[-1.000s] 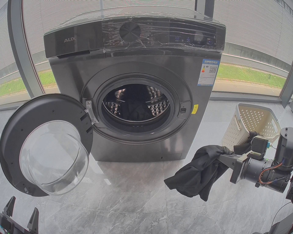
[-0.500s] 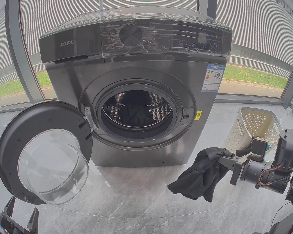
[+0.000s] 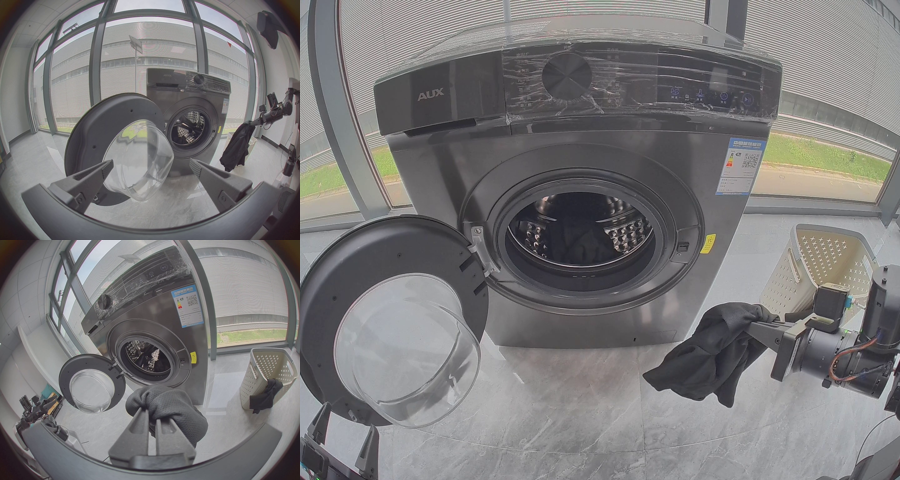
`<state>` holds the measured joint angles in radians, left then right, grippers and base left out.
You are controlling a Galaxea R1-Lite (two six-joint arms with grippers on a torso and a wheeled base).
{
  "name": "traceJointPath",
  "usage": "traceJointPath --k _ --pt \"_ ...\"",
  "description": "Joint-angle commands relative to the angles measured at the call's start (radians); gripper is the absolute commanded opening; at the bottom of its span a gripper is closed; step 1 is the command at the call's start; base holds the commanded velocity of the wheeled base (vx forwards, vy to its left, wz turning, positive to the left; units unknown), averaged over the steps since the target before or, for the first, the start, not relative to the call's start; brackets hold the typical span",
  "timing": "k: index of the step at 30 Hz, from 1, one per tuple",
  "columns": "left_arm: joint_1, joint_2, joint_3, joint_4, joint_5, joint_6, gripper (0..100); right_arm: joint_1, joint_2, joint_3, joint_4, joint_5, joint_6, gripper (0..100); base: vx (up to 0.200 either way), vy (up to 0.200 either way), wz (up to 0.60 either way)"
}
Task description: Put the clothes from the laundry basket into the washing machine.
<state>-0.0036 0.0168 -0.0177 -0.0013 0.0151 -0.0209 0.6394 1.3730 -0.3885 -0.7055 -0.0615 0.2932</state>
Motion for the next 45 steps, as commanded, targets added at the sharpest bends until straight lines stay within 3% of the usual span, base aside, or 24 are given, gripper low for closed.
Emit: traceJointPath --k 1,22,29,31,37,45 --pt "0.001 -0.015 0.016 0.000 0.000 -0.002 100 0.002 0.001 0.000 0.000 0.000 0.000 0 0.000 0.000 0.00" --pt "0.001 -0.017 0.016 -0.002 0.000 -0.002 100 0.028 0.020 0.003 -0.003 0.006 0.001 0 0.000 0.000 0.00" --pt "0.004 -0.017 0.018 0.000 0.003 0.027 100 0.060 0.044 -0.016 -0.045 0.005 -0.019 0 0.000 0.000 0.00" --pt "0.004 -0.017 0.018 0.000 0.002 0.044 100 0.103 0.067 -0.024 -0.071 0.000 -0.045 0 0.000 0.000 0.00" --pt "0.002 -0.017 0.018 0.000 -0.001 0.024 100 0.126 0.117 -0.026 -0.111 -0.001 -0.039 0 0.000 0.033 0.00" --pt "0.002 -0.017 0.018 0.000 0.000 0.029 100 0.115 0.136 -0.029 -0.170 0.005 -0.042 0 0.000 0.125 0.00"
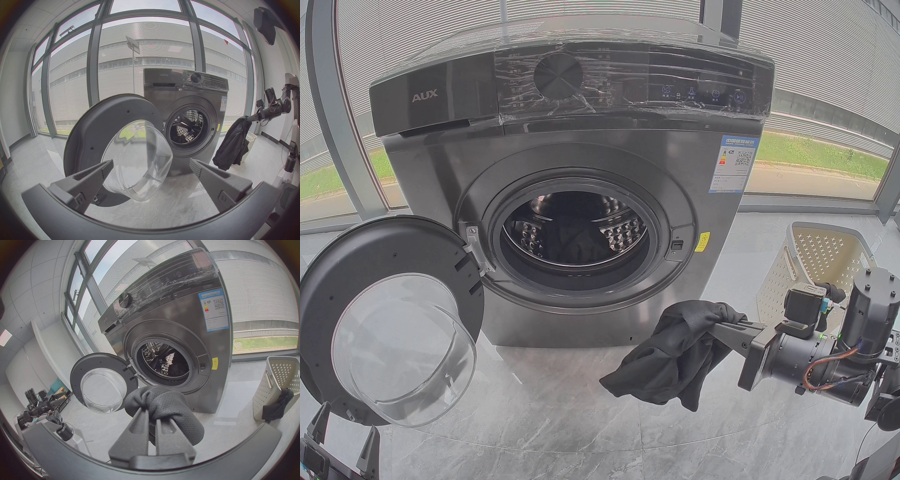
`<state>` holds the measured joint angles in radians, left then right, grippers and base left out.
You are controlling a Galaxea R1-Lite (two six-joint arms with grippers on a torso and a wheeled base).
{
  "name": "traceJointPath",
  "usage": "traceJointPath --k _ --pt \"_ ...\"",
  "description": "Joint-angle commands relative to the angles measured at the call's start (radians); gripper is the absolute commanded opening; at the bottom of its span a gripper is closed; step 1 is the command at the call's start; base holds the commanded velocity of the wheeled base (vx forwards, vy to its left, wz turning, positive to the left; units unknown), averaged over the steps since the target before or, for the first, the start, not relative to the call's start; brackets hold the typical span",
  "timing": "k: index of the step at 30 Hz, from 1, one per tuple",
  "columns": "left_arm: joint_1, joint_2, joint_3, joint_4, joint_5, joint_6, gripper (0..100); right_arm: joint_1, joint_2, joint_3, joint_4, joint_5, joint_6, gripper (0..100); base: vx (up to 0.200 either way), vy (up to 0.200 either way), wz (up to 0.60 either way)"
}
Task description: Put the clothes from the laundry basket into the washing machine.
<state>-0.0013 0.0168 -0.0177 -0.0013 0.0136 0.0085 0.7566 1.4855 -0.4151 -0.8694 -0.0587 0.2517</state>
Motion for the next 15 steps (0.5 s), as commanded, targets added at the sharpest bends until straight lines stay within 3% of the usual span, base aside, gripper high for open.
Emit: traceJointPath --k 1,6,10,12,14,15 --pt "0.001 -0.017 0.018 0.000 0.003 -0.002 100 -0.002 0.030 -0.004 -0.014 0.004 -0.002 0 0.000 0.000 0.00" --pt "0.001 -0.017 0.018 0.000 0.003 -0.001 100 0.010 0.061 -0.022 -0.057 0.000 -0.008 0 0.000 0.000 0.00" --pt "0.003 -0.017 0.018 -0.005 -0.006 0.019 100 0.024 0.096 -0.030 -0.096 -0.001 -0.008 0 0.000 0.000 0.00" --pt "0.003 -0.017 -0.004 -0.037 -0.047 0.001 100 0.030 0.102 -0.031 -0.120 -0.003 -0.008 0 0.000 0.000 0.00" --pt "0.003 -0.005 -0.099 -0.092 -0.115 -0.039 100 0.040 0.124 -0.047 -0.138 -0.006 -0.006 0 0.000 0.000 0.00" --pt "0.003 -0.005 -0.099 -0.092 -0.115 -0.039 100 0.040 0.124 -0.047 -0.138 -0.006 -0.006 0 0.000 0.000 0.00"
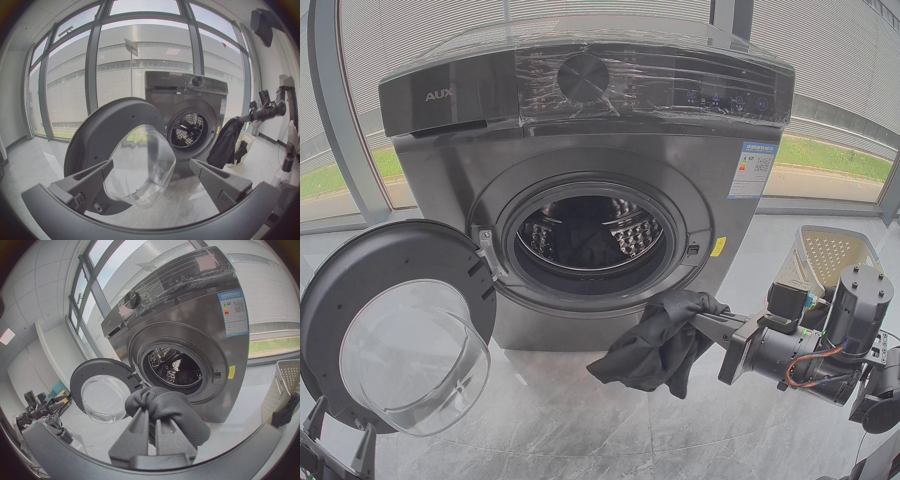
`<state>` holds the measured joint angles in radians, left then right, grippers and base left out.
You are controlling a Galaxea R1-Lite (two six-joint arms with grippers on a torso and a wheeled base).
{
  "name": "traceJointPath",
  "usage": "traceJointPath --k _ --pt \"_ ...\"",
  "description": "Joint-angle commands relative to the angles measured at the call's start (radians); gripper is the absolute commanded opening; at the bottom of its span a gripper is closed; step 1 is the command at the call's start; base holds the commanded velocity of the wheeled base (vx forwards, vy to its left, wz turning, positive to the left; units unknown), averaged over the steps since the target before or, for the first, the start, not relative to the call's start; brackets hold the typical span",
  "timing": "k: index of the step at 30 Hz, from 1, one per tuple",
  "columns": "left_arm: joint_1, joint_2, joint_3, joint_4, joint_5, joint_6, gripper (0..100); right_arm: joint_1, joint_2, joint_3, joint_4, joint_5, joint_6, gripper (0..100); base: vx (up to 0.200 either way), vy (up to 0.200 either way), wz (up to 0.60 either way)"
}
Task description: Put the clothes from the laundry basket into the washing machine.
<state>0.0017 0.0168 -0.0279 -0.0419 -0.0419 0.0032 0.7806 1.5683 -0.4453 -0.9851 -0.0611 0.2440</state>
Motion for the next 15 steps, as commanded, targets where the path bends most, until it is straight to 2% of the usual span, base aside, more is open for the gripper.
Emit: traceJointPath --k 1,2,4,6,7,11,13,15 --pt "0.004 0.023 -0.142 -0.047 -0.144 -0.017 100 0.020 0.058 -0.039 -0.037 -0.006 0.003 0 0.000 0.000 0.00" --pt "0.015 0.075 -0.161 -0.035 -0.219 0.018 100 0.020 0.073 -0.061 -0.046 -0.008 0.003 0 0.000 0.000 0.00" --pt "0.027 0.155 -0.182 -0.027 -0.302 0.044 100 0.019 0.101 -0.090 -0.052 -0.009 0.004 0 0.000 0.000 0.00" --pt "0.031 0.261 -0.191 -0.036 -0.362 0.049 100 0.014 0.125 -0.118 -0.060 -0.009 0.008 0 0.000 0.000 0.00" --pt "0.024 0.330 -0.198 -0.052 -0.391 0.066 100 0.009 0.144 -0.133 -0.067 -0.008 0.008 0 0.000 0.000 0.00" --pt "0.012 0.502 -0.205 -0.161 -0.432 0.098 100 0.006 0.202 -0.188 -0.084 -0.009 0.011 0 0.000 0.000 0.00" --pt "-0.011 0.634 -0.208 -0.254 -0.466 0.126 100 0.009 0.249 -0.216 -0.101 -0.014 0.012 0 0.000 0.000 0.00" --pt "-0.031 0.687 -0.210 -0.291 -0.477 0.132 100 0.008 0.274 -0.223 -0.104 -0.028 0.012 0 0.000 0.000 0.00"
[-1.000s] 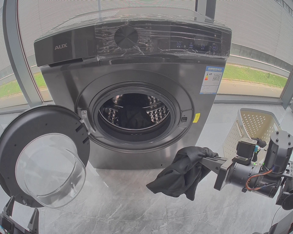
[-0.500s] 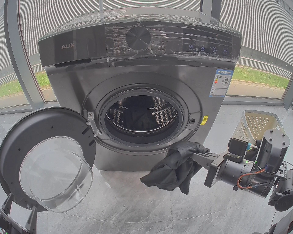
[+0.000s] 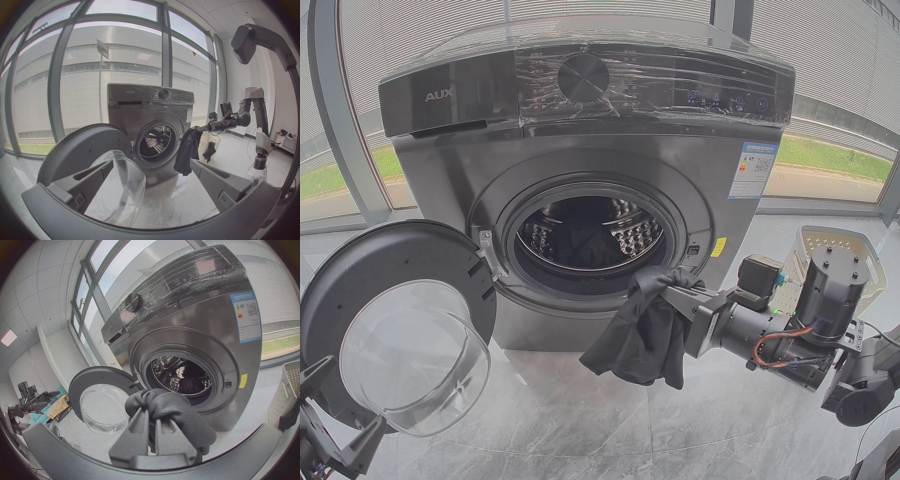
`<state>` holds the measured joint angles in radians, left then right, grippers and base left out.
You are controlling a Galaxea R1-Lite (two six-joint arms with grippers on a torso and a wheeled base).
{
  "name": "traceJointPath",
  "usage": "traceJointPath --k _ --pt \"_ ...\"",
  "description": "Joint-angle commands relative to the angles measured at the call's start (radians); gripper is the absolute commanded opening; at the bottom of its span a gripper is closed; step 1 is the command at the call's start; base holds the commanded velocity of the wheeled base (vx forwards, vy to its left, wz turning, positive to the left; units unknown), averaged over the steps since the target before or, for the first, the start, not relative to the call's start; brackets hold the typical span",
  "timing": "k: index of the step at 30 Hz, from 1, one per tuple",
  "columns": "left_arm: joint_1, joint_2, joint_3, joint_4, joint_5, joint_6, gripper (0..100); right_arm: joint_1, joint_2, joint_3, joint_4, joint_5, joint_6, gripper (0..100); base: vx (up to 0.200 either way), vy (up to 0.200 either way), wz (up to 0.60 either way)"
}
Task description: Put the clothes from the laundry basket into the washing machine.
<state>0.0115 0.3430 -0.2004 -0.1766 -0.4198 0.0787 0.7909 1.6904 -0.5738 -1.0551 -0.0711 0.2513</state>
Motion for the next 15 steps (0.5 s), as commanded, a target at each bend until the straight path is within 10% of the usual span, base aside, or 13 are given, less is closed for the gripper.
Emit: traceJointPath --k 1,15 --pt "-0.090 0.436 -0.039 -0.198 -0.086 0.056 100 0.004 0.201 -0.121 -0.040 -0.090 0.002 0 0.000 0.000 0.00" --pt "-0.430 1.001 -0.099 -0.564 0.072 0.029 100 0.037 0.276 -0.244 -0.111 -0.136 0.006 0 0.000 0.000 0.00"
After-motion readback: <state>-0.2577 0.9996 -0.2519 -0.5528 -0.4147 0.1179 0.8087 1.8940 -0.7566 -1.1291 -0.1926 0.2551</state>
